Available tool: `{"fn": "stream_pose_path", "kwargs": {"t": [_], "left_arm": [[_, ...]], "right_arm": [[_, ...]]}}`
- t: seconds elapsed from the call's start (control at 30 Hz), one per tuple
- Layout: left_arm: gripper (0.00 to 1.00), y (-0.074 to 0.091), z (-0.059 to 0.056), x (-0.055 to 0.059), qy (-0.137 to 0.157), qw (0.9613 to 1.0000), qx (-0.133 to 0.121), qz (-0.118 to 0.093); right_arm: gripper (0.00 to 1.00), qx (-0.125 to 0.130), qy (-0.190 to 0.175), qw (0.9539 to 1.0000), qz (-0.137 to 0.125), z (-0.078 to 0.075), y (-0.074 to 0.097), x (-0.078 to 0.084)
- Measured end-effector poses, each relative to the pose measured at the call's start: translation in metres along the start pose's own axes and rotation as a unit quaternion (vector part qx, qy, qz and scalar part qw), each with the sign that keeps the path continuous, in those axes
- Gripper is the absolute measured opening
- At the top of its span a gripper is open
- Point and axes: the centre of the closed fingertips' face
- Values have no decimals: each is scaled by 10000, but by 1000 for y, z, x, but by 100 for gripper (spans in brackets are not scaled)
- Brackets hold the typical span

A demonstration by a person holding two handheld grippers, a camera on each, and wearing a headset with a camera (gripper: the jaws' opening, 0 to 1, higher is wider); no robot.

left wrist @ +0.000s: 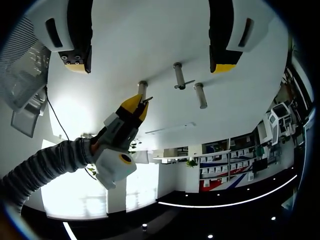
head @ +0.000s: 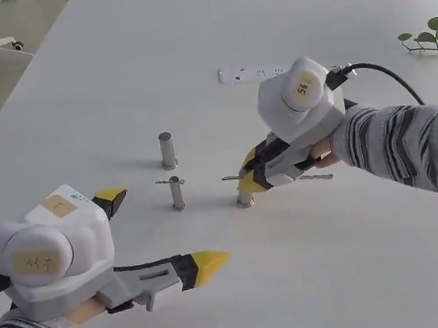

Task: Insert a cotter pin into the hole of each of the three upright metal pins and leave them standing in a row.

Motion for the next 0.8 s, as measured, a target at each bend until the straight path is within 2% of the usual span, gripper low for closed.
{"fn": "stream_pose_path", "kwargs": {"t": [0.1, 0.27, 0.63, 0.73, 0.8], "left_arm": [[97, 0, 0, 0, 12, 10000, 4, 2], [97, -1, -2, 0, 10, 10000, 32, 17], [97, -1, -1, 1, 11, 10000, 22, 36], [97, 0, -1, 0, 17, 10000, 13, 39], [98, 0, -1, 1, 21, 10000, 12, 44]], "right_arm": [[8, -29, -83, 10000, -12, -3, 0, 1], [9, -103, 29, 9999, 5, -2, 0, 0], [9, -35, -30, 10000, 17, -1, -1, -1], [16, -84, -114, 9999, -17, -1, -2, 1], [23, -85, -329, 9993, -137, 1, 0, -1]]}}
Point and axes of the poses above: the centre of the closed fingertips' face, and the gripper's own axes: y roughly backward along the fingers, z roughly to its left, x roughly out of its underside, and after that the axes turned 12 degrees about -y, right-handed
